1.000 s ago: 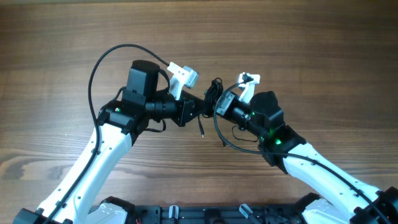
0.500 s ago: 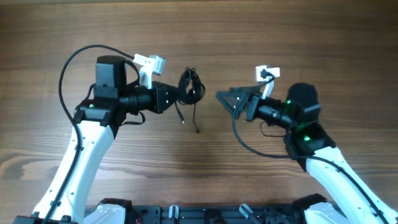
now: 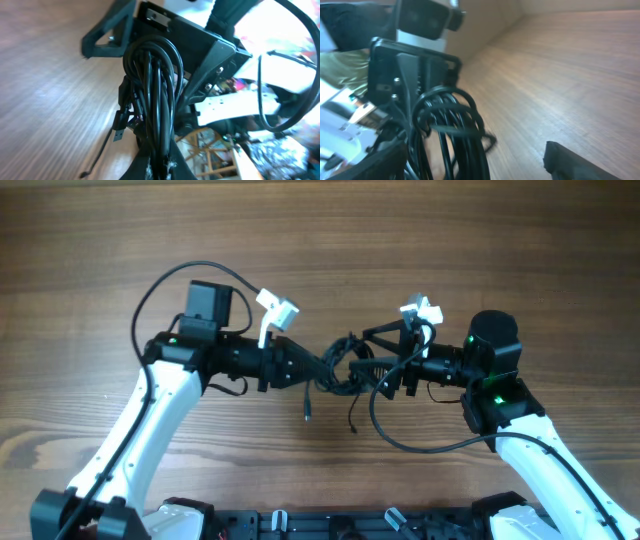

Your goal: Untangle cables

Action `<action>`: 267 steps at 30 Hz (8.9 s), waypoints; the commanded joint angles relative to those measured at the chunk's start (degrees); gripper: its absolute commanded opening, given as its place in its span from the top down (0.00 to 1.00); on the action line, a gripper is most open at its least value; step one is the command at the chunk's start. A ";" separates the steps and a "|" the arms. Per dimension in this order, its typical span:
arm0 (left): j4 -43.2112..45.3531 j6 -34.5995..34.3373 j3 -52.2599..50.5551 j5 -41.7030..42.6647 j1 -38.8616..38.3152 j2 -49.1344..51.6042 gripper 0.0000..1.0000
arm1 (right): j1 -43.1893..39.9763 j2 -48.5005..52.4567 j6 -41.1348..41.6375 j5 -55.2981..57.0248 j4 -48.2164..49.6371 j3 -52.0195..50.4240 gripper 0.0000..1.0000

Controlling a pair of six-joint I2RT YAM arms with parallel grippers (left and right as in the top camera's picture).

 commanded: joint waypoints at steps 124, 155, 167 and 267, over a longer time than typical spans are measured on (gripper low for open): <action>5.27 -50.14 0.31 -46.62 -21.92 14.43 0.96 | -14.88 -0.04 18.23 26.18 0.74 0.26 0.96; 33.90 -89.90 0.31 -34.80 -17.03 12.63 0.11 | -17.64 0.02 11.61 20.11 -11.26 0.24 0.95; 41.31 -113.55 0.31 -47.34 -24.35 15.26 0.59 | -11.61 0.04 12.55 20.72 -11.69 0.24 0.96; 31.21 -96.21 0.31 -72.67 -27.19 14.34 0.96 | -10.71 3.50 1.31 17.22 -16.63 0.20 0.90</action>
